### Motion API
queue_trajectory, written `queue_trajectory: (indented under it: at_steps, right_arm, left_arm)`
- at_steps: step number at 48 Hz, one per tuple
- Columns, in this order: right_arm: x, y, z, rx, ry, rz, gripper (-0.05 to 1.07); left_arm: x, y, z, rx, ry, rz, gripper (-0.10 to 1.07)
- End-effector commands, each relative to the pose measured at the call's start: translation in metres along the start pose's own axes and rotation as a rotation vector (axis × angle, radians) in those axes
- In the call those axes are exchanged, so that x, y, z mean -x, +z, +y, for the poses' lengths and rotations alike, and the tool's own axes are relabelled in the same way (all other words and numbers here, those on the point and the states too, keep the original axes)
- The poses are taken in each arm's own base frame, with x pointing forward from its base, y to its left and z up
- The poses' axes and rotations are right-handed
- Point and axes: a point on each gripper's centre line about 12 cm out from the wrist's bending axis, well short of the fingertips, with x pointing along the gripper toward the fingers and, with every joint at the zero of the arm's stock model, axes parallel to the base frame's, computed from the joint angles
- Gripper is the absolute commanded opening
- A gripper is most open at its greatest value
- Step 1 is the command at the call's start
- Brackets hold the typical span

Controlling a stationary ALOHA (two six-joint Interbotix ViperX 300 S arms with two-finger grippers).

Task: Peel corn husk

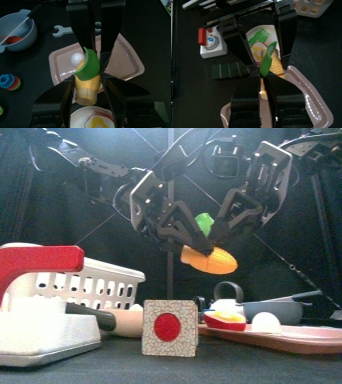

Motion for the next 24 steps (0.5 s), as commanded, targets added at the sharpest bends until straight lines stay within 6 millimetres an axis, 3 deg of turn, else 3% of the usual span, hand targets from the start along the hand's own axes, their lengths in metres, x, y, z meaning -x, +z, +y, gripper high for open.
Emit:
queue_trajectory:
  at_steps: [1, 12, 24]
  right_arm:
    - [0.013, 0.011, -0.001, -0.011, 0.01, -0.047, 0.36]
    - [0.031, 0.006, -0.004, -0.028, 0.026, -0.063, 0.36]
    - [0.027, 0.004, -0.006, -0.025, 0.015, -0.052, 0.36]
  left_arm:
    - [0.007, 0.012, 0.0, -0.001, 0.0, -0.033, 0.61]
    - [0.019, 0.01, 0.002, 0.0, 0.004, -0.038, 0.6]
    - [0.024, 0.008, 0.001, 0.004, -0.005, -0.026, 0.6]
